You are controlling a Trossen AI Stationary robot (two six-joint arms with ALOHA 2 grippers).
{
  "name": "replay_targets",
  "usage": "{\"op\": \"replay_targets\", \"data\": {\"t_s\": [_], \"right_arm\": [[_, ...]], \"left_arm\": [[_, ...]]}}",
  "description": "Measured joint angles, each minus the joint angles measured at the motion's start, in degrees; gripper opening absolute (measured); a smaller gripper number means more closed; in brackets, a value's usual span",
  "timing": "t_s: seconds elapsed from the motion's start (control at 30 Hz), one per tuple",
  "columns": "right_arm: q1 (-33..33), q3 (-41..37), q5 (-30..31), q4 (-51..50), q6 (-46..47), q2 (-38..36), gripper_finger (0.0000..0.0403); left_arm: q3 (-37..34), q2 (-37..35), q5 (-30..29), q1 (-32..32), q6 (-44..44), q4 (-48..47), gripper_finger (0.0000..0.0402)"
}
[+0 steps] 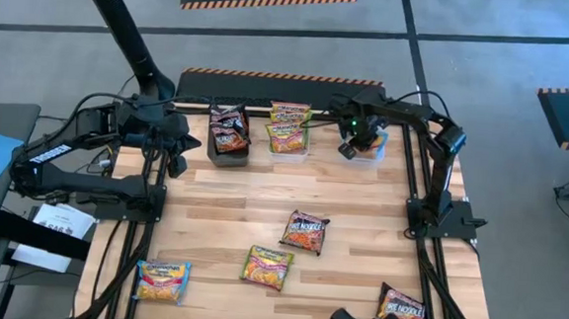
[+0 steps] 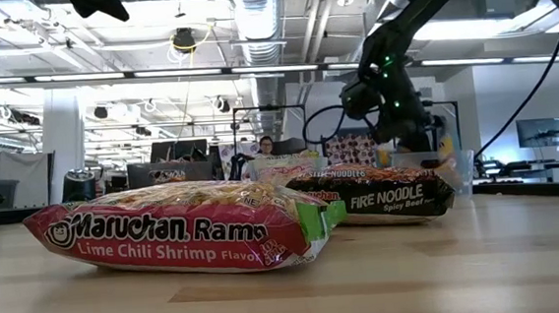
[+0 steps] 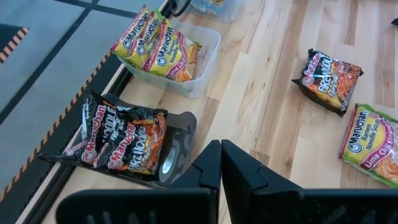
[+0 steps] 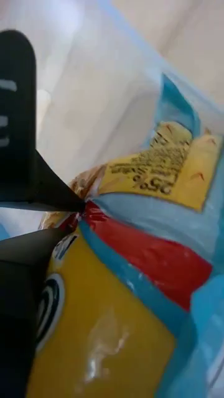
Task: Sort Maruchan noodles
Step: Put the blue noodle pack into the right transparent bin, then put the green noodle pack into the left transparent bin
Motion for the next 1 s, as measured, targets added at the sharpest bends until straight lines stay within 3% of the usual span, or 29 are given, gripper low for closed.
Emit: {"op": "replay_targets", "data": {"t_s": [0.3, 0.53, 1.0], "right_arm": [[0.1, -0.2, 7.3, 4.9, 3.2, 0.1, 0.0081], [1.1, -0.3, 7.9, 2.4, 2.1, -1.1, 0.0071], [4.4, -0.3, 5.4, 0.5, 2.2, -14.8, 0.007]], "left_arm": [[0.0, 0.0, 0.0, 0.0, 0.0, 0.0, 0.0], [0.0, 0.0, 0.0, 0.0, -0.1, 0.0, 0.0], [0.0, 0.0, 0.0, 0.0, 0.2, 0.1, 0.0]]}}
